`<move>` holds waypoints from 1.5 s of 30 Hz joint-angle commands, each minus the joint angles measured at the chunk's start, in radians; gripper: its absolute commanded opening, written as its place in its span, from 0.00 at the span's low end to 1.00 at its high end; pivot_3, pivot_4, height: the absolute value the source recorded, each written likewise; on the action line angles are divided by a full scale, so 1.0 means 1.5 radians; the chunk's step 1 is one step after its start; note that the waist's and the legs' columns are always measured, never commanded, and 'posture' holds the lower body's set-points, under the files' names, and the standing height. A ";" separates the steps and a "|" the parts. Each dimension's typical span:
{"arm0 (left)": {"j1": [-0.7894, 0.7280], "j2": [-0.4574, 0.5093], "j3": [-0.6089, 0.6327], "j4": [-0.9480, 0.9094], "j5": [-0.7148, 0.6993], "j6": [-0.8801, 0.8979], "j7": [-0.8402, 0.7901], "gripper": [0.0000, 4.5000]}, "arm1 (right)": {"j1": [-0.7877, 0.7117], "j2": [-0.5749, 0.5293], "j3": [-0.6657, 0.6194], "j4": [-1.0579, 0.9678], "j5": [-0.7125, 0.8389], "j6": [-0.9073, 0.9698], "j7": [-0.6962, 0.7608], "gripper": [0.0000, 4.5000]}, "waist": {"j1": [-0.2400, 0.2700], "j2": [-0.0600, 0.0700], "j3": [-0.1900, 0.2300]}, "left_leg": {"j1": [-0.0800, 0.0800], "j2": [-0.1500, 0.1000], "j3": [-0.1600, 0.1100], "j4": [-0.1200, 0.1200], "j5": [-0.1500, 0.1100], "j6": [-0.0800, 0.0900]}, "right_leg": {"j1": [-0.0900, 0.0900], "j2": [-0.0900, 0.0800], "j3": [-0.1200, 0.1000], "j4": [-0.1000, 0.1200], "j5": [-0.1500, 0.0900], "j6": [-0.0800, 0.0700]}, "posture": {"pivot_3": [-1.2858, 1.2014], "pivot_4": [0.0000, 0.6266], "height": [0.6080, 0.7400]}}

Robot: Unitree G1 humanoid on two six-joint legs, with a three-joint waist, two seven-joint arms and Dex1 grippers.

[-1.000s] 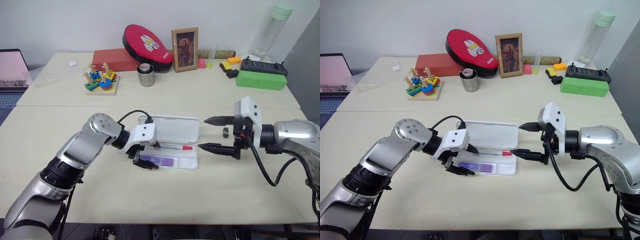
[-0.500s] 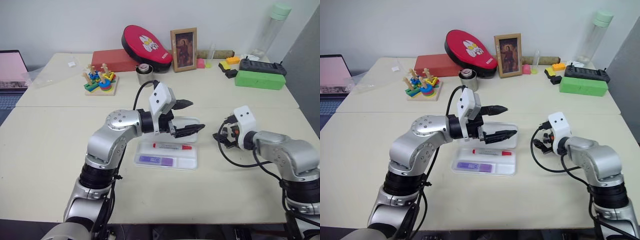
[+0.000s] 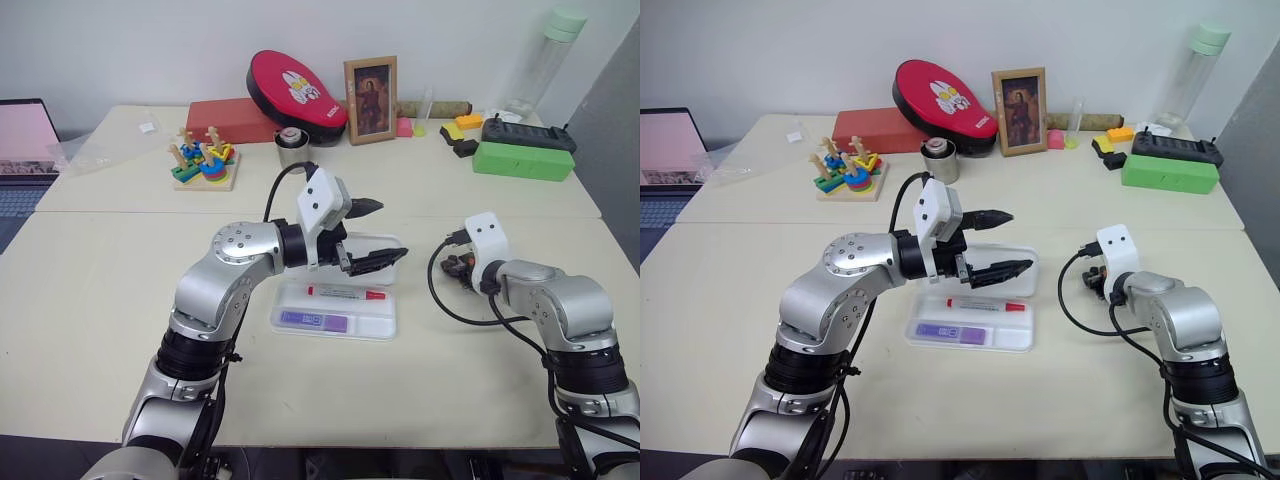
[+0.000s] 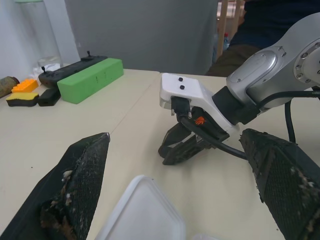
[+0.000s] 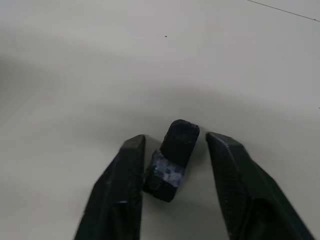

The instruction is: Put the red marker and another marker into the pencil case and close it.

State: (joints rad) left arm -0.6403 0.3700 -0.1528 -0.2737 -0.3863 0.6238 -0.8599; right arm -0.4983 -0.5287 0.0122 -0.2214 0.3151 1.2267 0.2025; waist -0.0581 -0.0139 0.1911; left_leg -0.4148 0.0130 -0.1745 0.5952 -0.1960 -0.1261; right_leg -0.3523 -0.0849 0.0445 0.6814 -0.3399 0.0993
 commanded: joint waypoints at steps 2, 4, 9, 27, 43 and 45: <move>-0.007 0.005 -0.001 -0.021 -0.005 -0.015 0.003 1.00 | -0.007 -0.010 -0.011 -0.007 -0.011 0.000 0.011 0.13 | 0.000 0.000 0.000 | 0.000 0.000 0.000 0.000 0.000 0.000 | 0.000 0.000 0.000 0.000 0.000 0.000 | 0.52 0.24 1.00; -0.007 0.005 0.000 -0.019 -0.005 -0.017 0.003 1.00 | -0.010 -0.011 -0.018 -0.008 -0.010 -0.004 0.018 0.07 | 0.000 0.000 0.000 | 0.000 0.000 0.000 0.000 0.000 0.000 | 0.000 0.000 0.000 0.000 0.000 0.000 | 0.52 0.24 1.00; 0.007 0.038 -0.008 -0.026 0.001 -0.031 -0.029 1.00 | -0.024 -0.070 -0.041 -0.031 0.026 -0.083 0.131 0.07 | 0.000 0.000 0.000 | 0.000 0.000 0.000 0.000 0.000 0.000 | 0.000 0.000 0.000 0.000 0.000 0.000 | 0.52 0.24 1.00; 0.117 0.270 0.064 -0.080 -0.075 -0.065 -0.218 1.00 | 0.027 -0.208 0.164 -0.171 0.087 -0.293 0.528 0.07 | 0.000 0.001 0.000 | 0.000 0.000 0.001 0.000 -0.001 0.001 | 0.000 0.000 0.000 0.000 0.000 0.000 | 0.52 0.24 1.00; 0.119 0.278 0.067 -0.097 -0.093 -0.048 -0.198 1.00 | 0.011 -0.140 0.229 -0.138 0.035 -0.307 0.512 0.07 | 0.000 0.000 0.000 | 0.000 0.000 0.001 0.000 -0.001 0.001 | 0.000 0.000 0.000 0.000 0.000 0.000 | 0.52 0.24 1.00; 0.118 0.278 0.066 -0.097 -0.093 -0.048 -0.197 1.00 | 0.010 -0.136 0.230 -0.135 0.030 -0.307 0.514 0.07 | 0.000 0.000 0.000 | 0.000 0.000 0.001 0.000 -0.001 0.001 | 0.000 0.000 0.000 0.000 0.000 0.000 | 0.52 0.24 1.00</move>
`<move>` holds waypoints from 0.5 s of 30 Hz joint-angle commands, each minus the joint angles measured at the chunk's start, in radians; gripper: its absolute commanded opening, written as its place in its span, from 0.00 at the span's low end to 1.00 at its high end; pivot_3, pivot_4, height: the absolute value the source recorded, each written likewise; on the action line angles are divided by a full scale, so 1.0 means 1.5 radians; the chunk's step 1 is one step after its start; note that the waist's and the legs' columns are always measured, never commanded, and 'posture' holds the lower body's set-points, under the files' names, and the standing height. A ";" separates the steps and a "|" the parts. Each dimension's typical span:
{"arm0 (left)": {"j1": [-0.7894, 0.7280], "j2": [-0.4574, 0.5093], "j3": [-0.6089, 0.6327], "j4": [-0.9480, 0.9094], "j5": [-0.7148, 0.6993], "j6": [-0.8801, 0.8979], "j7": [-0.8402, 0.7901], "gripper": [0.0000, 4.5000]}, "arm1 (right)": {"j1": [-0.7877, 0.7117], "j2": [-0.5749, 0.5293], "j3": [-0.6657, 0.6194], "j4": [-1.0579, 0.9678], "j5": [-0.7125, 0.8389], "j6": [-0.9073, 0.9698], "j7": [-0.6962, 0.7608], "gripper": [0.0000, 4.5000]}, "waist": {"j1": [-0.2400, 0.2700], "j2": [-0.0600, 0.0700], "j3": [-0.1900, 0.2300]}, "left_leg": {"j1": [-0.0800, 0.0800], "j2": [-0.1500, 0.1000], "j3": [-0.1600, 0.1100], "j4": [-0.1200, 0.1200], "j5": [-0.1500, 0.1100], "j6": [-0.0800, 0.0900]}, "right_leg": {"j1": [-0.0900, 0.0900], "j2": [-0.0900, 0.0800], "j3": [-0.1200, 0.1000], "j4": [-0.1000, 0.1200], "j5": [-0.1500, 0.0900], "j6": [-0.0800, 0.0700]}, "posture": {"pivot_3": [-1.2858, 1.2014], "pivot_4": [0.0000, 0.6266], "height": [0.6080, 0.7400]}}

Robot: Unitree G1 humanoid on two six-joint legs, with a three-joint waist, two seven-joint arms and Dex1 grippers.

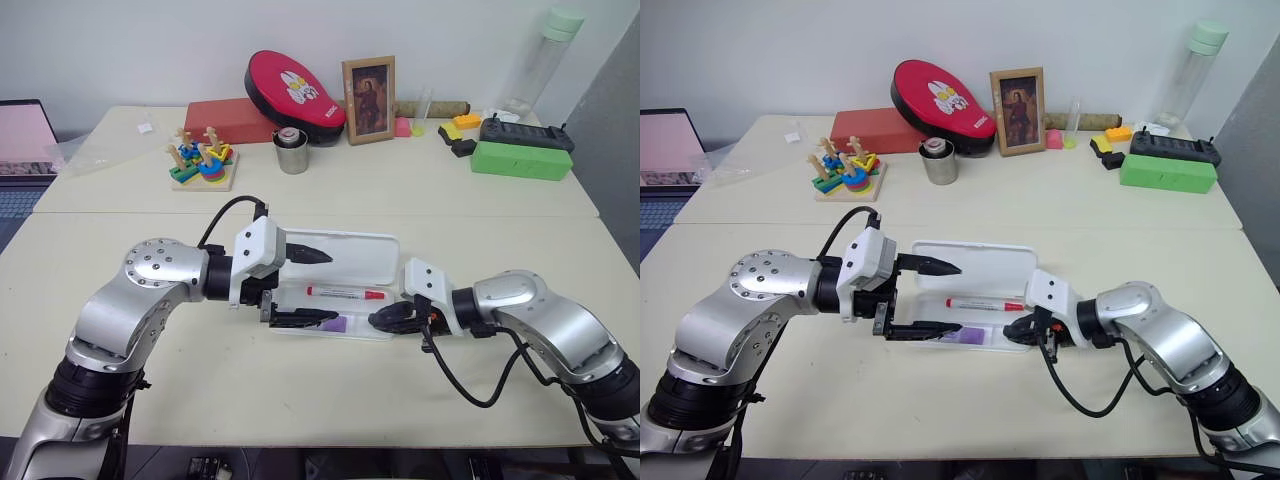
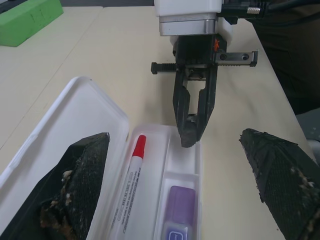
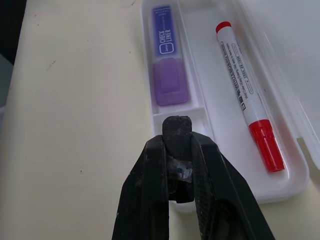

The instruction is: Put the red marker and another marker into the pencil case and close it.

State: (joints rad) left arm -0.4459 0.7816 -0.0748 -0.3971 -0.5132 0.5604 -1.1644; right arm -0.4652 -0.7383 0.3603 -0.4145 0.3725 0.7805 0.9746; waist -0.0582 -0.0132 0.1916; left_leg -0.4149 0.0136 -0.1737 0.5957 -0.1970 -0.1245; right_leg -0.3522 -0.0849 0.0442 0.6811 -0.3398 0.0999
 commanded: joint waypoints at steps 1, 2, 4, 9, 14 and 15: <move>-0.013 0.003 0.013 -0.016 -0.009 -0.004 0.007 1.00 | -0.013 0.005 -0.001 -0.005 -0.010 -0.010 -0.001 0.07 | 0.000 0.000 0.000 | 0.000 0.000 0.000 0.000 0.000 0.000 | 0.000 0.000 0.000 0.000 0.000 0.000 | 0.52 0.24 1.00; -0.014 0.002 0.012 -0.017 -0.010 -0.003 0.009 1.00 | -0.013 0.007 -0.001 -0.003 -0.011 -0.009 -0.001 0.07 | 0.000 0.000 0.000 | 0.000 0.000 0.000 0.000 0.000 0.000 | 0.000 0.000 0.000 0.000 0.000 0.000 | 0.52 0.24 1.00; -0.015 0.000 0.011 -0.018 -0.010 -0.003 0.011 1.00 | -0.015 0.008 -0.001 -0.001 -0.013 -0.009 0.001 0.14 | 0.000 0.000 0.000 | 0.000 0.000 0.000 0.000 0.000 0.000 | 0.000 0.000 0.000 0.000 0.000 0.000 | 0.52 0.24 1.00; -0.017 -0.001 0.008 -0.014 -0.009 -0.005 0.015 1.00 | -0.018 0.009 -0.004 0.001 -0.012 -0.008 0.008 0.39 | 0.000 0.000 0.000 | 0.000 0.000 0.000 0.000 0.000 0.000 | 0.000 0.000 0.000 0.000 0.000 0.000 | 0.52 0.24 1.00; -0.019 -0.005 0.007 -0.015 -0.008 -0.004 0.022 1.00 | -0.023 0.007 -0.013 0.000 -0.003 -0.006 0.016 0.63 | 0.000 0.000 0.000 | 0.000 0.000 0.000 0.000 0.000 0.000 | 0.000 0.000 0.000 0.000 0.000 0.000 | 0.52 0.24 1.00; -0.019 -0.006 0.009 -0.013 -0.008 -0.005 0.024 1.00 | -0.025 0.006 -0.015 0.000 -0.001 -0.006 0.018 0.70 | 0.000 0.000 0.000 | 0.000 0.000 0.000 0.000 0.000 0.000 | 0.000 0.000 0.000 0.000 0.000 0.000 | 0.52 0.24 1.00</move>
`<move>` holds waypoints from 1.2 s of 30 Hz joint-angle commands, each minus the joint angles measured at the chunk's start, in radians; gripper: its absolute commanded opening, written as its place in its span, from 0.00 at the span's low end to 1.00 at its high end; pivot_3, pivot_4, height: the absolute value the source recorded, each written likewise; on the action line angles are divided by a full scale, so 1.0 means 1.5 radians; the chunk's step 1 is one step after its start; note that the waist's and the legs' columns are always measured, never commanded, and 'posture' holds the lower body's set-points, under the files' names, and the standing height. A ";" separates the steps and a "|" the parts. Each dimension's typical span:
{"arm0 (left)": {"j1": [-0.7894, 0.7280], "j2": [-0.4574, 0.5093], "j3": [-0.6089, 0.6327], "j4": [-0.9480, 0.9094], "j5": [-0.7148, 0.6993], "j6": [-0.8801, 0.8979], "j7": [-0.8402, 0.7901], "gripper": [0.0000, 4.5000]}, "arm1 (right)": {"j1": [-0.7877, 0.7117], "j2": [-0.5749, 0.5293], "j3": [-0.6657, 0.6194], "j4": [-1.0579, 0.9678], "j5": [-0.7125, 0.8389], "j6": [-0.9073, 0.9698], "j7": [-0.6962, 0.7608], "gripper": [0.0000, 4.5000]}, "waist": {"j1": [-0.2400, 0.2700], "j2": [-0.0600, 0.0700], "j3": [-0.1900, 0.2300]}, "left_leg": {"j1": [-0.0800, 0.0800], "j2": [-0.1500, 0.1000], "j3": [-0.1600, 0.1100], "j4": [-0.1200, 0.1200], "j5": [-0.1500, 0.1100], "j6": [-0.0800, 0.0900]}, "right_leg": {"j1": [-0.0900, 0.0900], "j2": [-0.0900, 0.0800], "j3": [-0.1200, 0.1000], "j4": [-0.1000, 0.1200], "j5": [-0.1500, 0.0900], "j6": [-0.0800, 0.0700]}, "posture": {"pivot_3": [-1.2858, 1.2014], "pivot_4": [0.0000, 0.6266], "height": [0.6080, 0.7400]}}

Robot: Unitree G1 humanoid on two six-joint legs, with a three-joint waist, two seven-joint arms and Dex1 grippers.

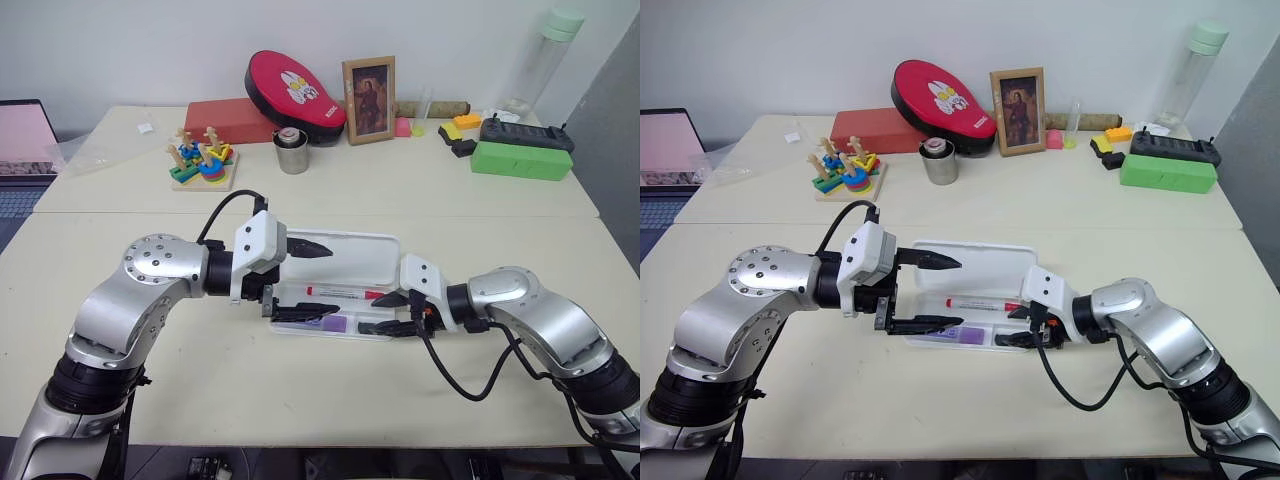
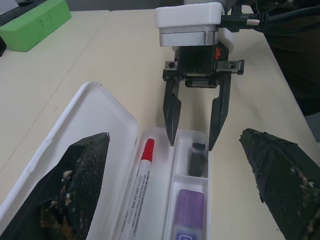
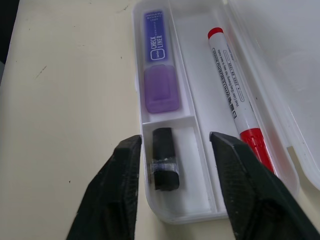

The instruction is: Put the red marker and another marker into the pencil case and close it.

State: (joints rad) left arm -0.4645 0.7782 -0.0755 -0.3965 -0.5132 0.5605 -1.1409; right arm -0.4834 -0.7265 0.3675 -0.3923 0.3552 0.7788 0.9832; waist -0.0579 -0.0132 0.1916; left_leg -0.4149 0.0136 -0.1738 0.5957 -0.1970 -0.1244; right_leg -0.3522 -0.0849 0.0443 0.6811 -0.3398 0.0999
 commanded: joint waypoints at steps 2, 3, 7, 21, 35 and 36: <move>-0.007 -0.005 0.012 -0.012 -0.008 -0.004 0.014 1.00 | -0.019 -0.003 -0.031 -0.013 0.019 -0.003 0.017 0.79 | 0.000 0.000 0.000 | 0.000 0.000 0.000 0.000 0.000 0.000 | 0.000 0.000 0.000 0.000 0.000 0.000 | 0.52 0.24 1.00; -0.007 -0.006 0.016 -0.014 -0.008 -0.002 0.021 1.00 | -0.026 0.001 -0.049 -0.014 0.036 0.001 0.022 0.82 | 0.000 0.000 0.000 | 0.000 0.000 0.000 0.000 0.000 0.000 | 0.000 0.000 0.000 0.000 0.000 0.000 | 0.52 0.24 1.00; -0.008 -0.007 0.049 -0.011 -0.023 0.019 0.054 1.00 | -0.087 0.041 -0.134 0.007 0.117 0.023 0.018 0.99 | -0.003 0.000 0.000 | 0.000 0.000 0.000 0.000 0.000 0.000 | 0.000 0.000 0.000 0.000 0.000 0.000 | 0.52 0.24 1.00; 0.053 -0.001 0.264 -0.043 -0.115 0.108 0.211 1.00 | -0.352 0.188 -0.100 0.381 -0.043 -0.054 -0.124 0.83 | -0.020 0.000 0.000 | 0.000 0.000 0.000 -0.001 0.001 -0.002 | -0.001 0.000 0.000 0.001 0.000 0.000 | 0.52 0.24 1.00; 0.102 0.010 0.298 -0.099 -0.178 0.151 0.270 1.00 | -0.347 0.198 -0.034 0.414 -0.115 -0.087 -0.047 0.10 | -0.020 0.000 0.000 | 0.000 0.000 0.000 -0.001 0.001 -0.002 | -0.001 0.000 0.000 0.001 0.000 0.000 | 0.52 0.24 1.00; 0.101 0.013 0.298 -0.098 -0.179 0.150 0.271 1.00 | -0.343 0.196 -0.031 0.406 -0.117 -0.087 -0.039 0.07 | -0.020 0.000 0.000 | 0.000 0.000 0.000 -0.001 0.001 -0.002 | -0.001 0.000 0.000 0.001 0.000 0.000 | 0.52 0.24 1.00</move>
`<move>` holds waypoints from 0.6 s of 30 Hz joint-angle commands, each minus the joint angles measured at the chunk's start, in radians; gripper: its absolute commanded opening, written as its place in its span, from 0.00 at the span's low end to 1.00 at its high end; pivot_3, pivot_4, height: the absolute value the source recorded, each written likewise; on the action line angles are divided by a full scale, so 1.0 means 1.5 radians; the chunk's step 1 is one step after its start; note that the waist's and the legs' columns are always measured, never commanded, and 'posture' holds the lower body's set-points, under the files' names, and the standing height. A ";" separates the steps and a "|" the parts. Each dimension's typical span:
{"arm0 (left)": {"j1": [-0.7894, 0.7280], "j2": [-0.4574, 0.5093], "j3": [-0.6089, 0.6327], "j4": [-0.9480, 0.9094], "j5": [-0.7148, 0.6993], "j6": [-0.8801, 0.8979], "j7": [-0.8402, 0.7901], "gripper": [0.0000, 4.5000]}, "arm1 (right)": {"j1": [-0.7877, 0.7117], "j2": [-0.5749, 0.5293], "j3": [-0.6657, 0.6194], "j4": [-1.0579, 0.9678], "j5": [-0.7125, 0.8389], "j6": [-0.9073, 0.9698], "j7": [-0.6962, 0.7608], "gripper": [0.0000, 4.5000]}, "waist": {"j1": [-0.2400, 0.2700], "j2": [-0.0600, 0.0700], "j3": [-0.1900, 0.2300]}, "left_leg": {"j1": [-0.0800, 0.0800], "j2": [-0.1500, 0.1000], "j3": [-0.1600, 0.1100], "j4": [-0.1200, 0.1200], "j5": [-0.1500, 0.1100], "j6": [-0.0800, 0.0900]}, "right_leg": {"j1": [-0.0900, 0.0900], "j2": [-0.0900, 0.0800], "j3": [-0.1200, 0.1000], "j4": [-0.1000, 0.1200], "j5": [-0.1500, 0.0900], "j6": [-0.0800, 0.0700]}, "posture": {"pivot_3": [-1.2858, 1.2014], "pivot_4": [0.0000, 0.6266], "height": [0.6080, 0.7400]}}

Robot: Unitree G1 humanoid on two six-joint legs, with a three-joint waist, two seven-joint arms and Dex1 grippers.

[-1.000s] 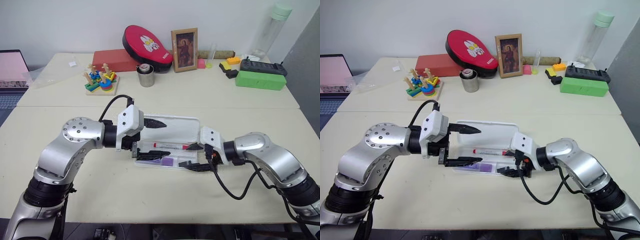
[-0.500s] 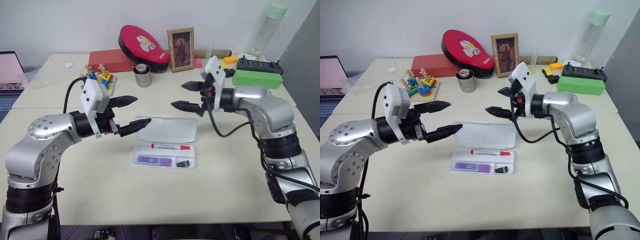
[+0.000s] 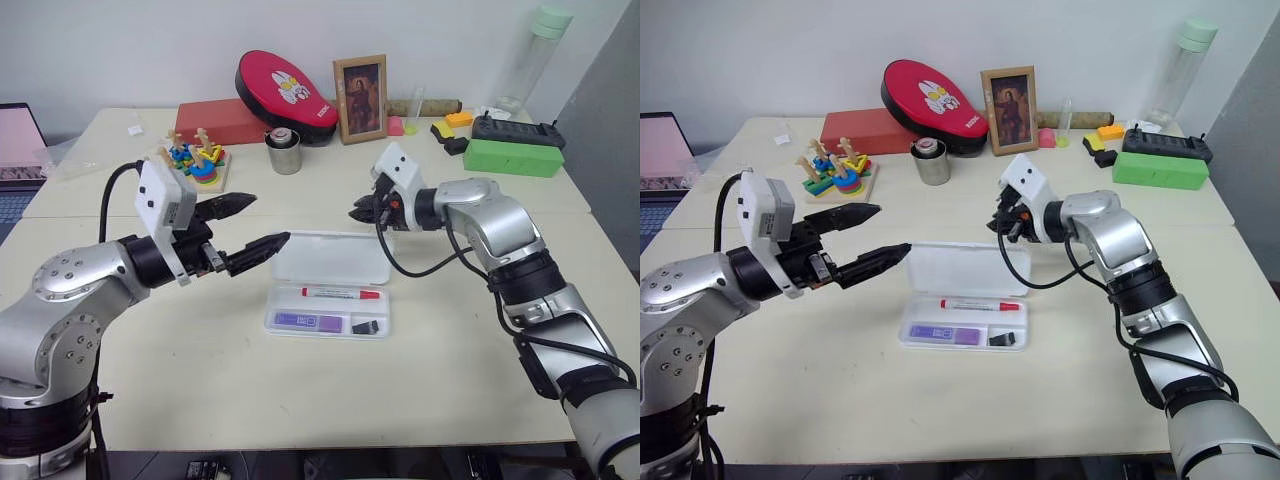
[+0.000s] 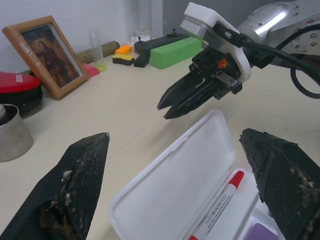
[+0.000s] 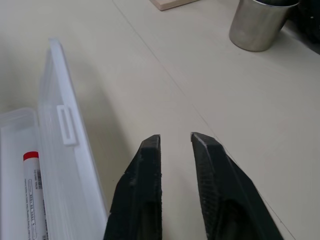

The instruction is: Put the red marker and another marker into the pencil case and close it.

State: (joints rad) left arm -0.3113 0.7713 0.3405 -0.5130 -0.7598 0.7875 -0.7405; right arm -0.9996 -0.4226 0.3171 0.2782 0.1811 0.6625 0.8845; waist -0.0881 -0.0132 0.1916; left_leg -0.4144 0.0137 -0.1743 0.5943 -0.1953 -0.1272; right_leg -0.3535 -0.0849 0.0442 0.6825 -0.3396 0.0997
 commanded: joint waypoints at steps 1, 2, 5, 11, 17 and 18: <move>-0.002 0.019 0.020 -0.018 -0.017 -0.001 0.005 1.00 | 0.006 -0.010 0.005 -0.051 -0.002 -0.008 0.035 0.01 | 0.000 0.000 0.000 | 0.000 0.000 0.000 0.000 0.000 0.000 | 0.000 0.000 0.000 0.000 0.000 0.000 | 0.52 0.24 1.00; -0.004 0.021 0.019 -0.017 -0.020 -0.001 0.006 1.00 | 0.010 -0.012 0.007 -0.059 -0.003 -0.006 0.042 0.01 | 0.000 0.000 0.000 | 0.000 0.000 0.000 0.000 0.000 0.000 | 0.000 0.000 0.000 0.000 0.000 0.000 | 0.52 0.24 1.00; -0.008 0.026 0.014 -0.014 -0.026 -0.001 0.006 1.00 | 0.026 -0.023 0.016 -0.086 -0.005 0.002 0.059 0.01 | 0.000 0.000 0.000 | 0.000 0.000 0.000 0.000 0.000 0.000 | 0.000 0.000 0.000 0.000 0.000 0.000 | 0.52 0.24 1.00; -0.020 0.035 0.003 -0.002 -0.029 -0.003 -0.001 1.00 | 0.071 -0.048 0.020 -0.164 0.009 0.017 0.093 0.01 | 0.001 0.000 0.000 | 0.000 0.000 0.000 0.000 0.000 0.001 | 0.000 0.000 0.000 0.000 0.000 0.000 | 0.52 0.24 1.00; -0.024 0.041 -0.005 0.001 -0.038 0.002 -0.015 1.00 | 0.120 -0.068 0.014 -0.249 0.035 0.016 0.133 0.01 | 0.001 0.000 0.000 | 0.000 0.000 0.000 0.000 0.000 0.001 | 0.000 0.000 0.000 0.000 0.000 0.000 | 0.52 0.24 1.00; -0.024 0.042 -0.006 0.002 -0.039 0.003 -0.018 1.00 | 0.126 -0.072 0.014 -0.260 0.038 0.017 0.138 0.01 | 0.001 0.000 0.000 | 0.000 0.000 0.000 0.000 0.000 0.001 | 0.000 0.000 0.000 0.000 0.000 0.000 | 0.52 0.24 1.00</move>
State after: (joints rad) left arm -0.3310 0.8199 0.3189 -0.4997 -0.7979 0.7980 -0.7565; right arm -0.8119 -0.5192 0.3570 -0.0421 0.2107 0.6984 1.0624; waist -0.0861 -0.0132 0.1915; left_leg -0.4144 0.0137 -0.1743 0.5942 -0.1960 -0.1260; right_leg -0.3533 -0.0849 0.0442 0.6821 -0.3397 0.0997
